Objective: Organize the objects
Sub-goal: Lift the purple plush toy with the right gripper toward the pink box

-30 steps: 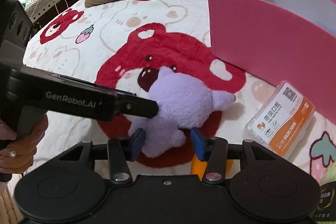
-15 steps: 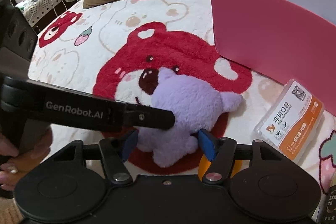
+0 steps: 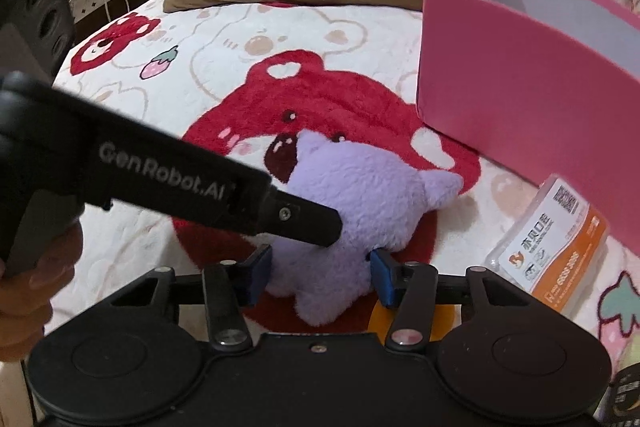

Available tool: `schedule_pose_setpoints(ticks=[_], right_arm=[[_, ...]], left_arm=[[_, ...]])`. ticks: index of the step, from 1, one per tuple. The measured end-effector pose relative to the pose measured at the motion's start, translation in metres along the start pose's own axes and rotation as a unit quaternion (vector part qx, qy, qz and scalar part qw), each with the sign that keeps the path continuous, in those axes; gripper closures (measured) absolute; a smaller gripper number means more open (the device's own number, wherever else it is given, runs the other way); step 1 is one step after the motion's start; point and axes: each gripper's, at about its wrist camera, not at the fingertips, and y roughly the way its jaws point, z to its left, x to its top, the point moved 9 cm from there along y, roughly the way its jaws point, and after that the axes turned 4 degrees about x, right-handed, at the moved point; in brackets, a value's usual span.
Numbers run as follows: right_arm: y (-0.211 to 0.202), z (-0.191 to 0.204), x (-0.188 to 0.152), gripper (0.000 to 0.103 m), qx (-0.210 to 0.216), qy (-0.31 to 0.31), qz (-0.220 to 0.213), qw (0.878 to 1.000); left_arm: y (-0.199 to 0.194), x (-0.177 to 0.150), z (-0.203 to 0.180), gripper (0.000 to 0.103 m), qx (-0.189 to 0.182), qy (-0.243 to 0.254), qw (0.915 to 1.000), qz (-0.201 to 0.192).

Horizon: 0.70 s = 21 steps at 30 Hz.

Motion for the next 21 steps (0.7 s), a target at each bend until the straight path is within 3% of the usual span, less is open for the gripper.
schedule_pose_setpoints(ticks=[8,21], right_arm=[[-0.027,0.0,0.004,0.047,0.008,-0.003,-0.007,1.0],[-0.077,0.01,0.004,0.047,0.008,-0.005,0.004,1.0]], left_arm=[[-0.017,-0.003,-0.028,0.076,0.009,0.035,0.9993,0.008],[-0.057,-0.012,-0.066,0.076,0.013,0.038,0.9991,0.012]])
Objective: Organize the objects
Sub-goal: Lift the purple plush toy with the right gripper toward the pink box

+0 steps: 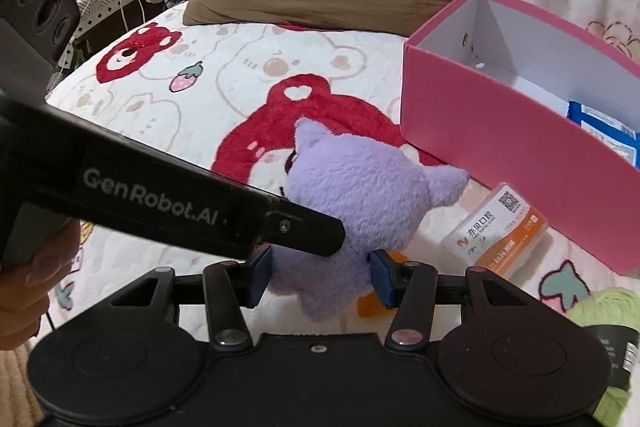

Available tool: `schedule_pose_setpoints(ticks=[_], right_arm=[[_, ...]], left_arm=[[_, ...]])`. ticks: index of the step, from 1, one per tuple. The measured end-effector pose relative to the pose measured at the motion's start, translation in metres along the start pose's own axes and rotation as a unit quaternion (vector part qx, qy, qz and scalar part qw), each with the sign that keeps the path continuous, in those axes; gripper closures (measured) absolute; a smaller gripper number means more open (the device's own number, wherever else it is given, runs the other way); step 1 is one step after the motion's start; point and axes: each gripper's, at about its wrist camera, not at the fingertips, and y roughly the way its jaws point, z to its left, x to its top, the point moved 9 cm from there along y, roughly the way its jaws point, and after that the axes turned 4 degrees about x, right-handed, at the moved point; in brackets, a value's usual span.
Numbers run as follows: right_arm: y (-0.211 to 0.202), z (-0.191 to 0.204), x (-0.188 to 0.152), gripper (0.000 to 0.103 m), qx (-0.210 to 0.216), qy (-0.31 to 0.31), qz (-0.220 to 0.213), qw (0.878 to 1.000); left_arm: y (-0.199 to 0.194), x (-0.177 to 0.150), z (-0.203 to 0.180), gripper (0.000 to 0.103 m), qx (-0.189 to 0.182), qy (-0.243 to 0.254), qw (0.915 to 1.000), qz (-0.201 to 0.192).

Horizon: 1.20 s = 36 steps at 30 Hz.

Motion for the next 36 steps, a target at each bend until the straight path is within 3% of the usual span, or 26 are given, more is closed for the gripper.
schedule_pose_setpoints(ticks=[9,17,25,36], right_arm=[[-0.03,0.002,-0.006,0.047,0.007,-0.005,-0.001,1.0],[-0.057,0.008,-0.005,0.047,0.043,0.002,-0.004,0.999],[-0.082,0.008,0.009,0.047,0.043,-0.014,-0.022,0.999],[-0.106,-0.009,0.032,0.047,0.055,0.006,-0.023,0.998]], left_arm=[[-0.014,-0.009,-0.026,0.076,0.013,0.013,0.9998,0.0],[-0.039,-0.011,-0.039,0.076,0.01,-0.004,0.9999,-0.002],[-0.059,0.004,-0.062,0.076,0.005,0.009,0.9997,-0.024],[-0.066,0.033,-0.087,0.076,0.019,0.029,0.9993,-0.014]])
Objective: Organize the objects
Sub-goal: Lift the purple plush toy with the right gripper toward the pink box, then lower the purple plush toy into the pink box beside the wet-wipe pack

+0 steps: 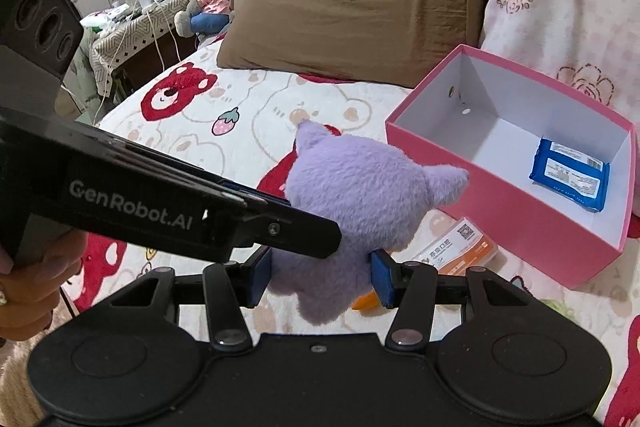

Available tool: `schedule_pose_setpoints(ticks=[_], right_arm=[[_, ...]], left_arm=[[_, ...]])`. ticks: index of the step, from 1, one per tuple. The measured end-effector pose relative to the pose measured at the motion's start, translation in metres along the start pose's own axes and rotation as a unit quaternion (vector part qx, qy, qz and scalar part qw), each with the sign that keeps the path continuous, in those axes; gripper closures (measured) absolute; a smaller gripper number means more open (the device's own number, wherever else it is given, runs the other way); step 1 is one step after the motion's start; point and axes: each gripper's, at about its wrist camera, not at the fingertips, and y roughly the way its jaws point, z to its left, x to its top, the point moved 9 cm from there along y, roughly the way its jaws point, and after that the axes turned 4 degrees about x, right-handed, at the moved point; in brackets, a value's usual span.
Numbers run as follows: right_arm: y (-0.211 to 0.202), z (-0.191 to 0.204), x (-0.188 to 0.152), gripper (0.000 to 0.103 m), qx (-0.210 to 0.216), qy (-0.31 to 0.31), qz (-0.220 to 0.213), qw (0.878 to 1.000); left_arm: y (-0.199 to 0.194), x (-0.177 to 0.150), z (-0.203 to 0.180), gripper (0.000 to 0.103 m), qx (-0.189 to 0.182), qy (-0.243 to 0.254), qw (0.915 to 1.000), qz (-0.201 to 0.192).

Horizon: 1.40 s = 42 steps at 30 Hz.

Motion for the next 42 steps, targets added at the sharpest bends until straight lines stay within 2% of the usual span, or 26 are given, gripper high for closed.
schedule_pose_setpoints(ticks=[8,13,19,25,36,42], right_arm=[[-0.014,-0.013,0.018,0.047,-0.005,-0.006,-0.012,1.0],[-0.024,-0.026,0.033,0.047,-0.005,-0.014,-0.027,1.0],[-0.029,-0.05,0.048,0.047,0.0,-0.014,-0.052,0.999],[-0.026,-0.078,0.063,0.047,0.013,0.006,-0.054,0.998],[-0.004,-0.133,0.076,0.047,0.031,0.047,-0.047,0.997],[0.019,-0.164,0.079,0.047,0.016,0.056,-0.035,0.998]], left_arm=[[-0.002,0.027,-0.019,0.075,-0.004,0.011,0.9999,0.002],[0.002,0.047,-0.033,0.075,-0.003,0.036,0.9993,-0.008],[0.016,0.07,-0.048,0.075,0.0,0.048,0.9988,-0.006],[0.034,0.094,-0.061,0.074,0.011,0.054,0.9985,-0.006],[0.091,0.13,-0.072,0.073,0.023,0.056,0.9981,0.013],[0.132,0.141,-0.063,0.073,0.035,0.044,0.9978,0.035]])
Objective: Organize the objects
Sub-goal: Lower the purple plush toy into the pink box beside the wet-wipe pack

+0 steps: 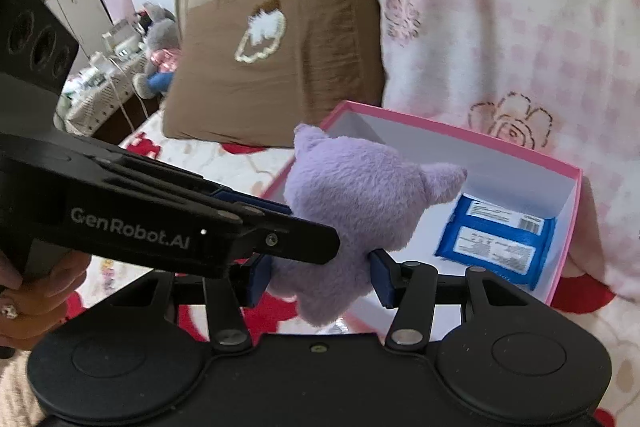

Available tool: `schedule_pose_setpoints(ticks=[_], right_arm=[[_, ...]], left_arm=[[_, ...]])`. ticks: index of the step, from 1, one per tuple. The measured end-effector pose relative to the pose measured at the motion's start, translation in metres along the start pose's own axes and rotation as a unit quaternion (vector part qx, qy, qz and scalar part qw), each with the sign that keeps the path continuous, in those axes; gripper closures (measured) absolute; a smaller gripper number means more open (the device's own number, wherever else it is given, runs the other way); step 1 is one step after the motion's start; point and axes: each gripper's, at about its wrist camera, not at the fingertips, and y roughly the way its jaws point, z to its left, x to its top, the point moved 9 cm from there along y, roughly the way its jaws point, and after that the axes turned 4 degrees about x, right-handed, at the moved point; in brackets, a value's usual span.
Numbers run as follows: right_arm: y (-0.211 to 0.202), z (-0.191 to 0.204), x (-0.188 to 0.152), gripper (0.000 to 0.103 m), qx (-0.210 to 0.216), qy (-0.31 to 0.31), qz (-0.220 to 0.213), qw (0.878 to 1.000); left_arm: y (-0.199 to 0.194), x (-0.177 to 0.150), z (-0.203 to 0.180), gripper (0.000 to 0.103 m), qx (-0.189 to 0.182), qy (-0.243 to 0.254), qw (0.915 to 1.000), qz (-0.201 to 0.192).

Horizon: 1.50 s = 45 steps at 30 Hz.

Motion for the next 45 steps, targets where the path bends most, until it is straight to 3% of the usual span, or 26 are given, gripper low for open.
schedule_pose_setpoints(ticks=[13,24,36,40,45], right_arm=[[0.057,-0.054,0.005,0.047,0.008,0.041,0.031,0.999],[0.111,-0.075,0.013,0.047,-0.018,0.033,0.086,0.996],[0.148,-0.087,0.015,0.045,-0.048,0.039,0.134,0.989],[0.152,-0.09,0.014,0.045,-0.03,0.084,0.134,0.987],[0.16,-0.091,0.013,0.045,-0.047,0.068,0.149,0.985]], left_arm=[[0.076,0.023,0.035,0.072,-0.027,-0.035,0.9984,0.034],[0.124,0.031,0.068,0.072,-0.013,-0.08,0.9955,0.049],[0.147,0.034,0.083,0.072,0.008,-0.103,0.9929,0.058],[0.149,0.031,0.093,0.073,0.013,-0.109,0.9914,0.072],[0.161,0.032,0.096,0.073,0.018,-0.131,0.9876,0.084]])
